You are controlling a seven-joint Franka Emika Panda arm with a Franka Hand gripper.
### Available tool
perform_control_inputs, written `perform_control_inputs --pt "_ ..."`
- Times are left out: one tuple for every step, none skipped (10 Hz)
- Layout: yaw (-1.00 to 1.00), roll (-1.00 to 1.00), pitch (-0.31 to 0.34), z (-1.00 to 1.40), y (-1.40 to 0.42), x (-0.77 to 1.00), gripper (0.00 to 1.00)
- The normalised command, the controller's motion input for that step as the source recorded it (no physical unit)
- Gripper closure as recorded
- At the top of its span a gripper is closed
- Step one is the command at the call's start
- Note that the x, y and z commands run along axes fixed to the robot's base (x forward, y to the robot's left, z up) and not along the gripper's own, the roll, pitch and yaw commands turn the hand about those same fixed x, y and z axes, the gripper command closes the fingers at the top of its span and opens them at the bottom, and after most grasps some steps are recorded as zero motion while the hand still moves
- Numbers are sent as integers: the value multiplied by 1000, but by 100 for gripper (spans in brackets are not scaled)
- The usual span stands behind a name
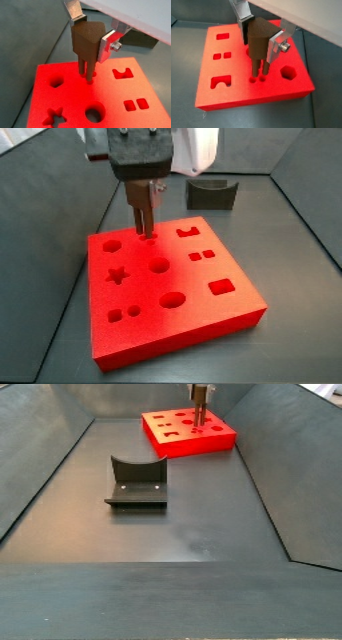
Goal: Pick up the 3 prong object. Move up. Place the 3 prong object on the fixture. Regrasp the 3 prong object. Move to above the board. Insert the 3 prong object.
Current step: Insert the 3 prong object.
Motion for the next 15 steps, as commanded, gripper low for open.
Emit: perform_control_inputs --pt "-186 47 -40 -389 20 54 100" --pt "0 20 -11 -103 0 0 100" --pt "0 0 -6 -297 0 6 100" --pt "0 14 -20 -394 0 126 100" --pt "0 21 0 -414 0 317 100" --pt "0 7 0 -417 20 414 100" --pt "-26 10 0 -411 9 374 100" --pt "-26 7 0 -420 17 374 100" --pt "-37 14 0 -443 14 329 100" --pt "-43 51 -36 -600 0 194 100" --pt "-60 81 -76 -669 0 69 100" --pt "-60 90 -87 -671 0 37 100" --pt "-46 77 -84 -649 0 40 100" --pt "-40 83 -90 -660 0 0 100" --pt "-31 71 -91 -583 0 0 100"
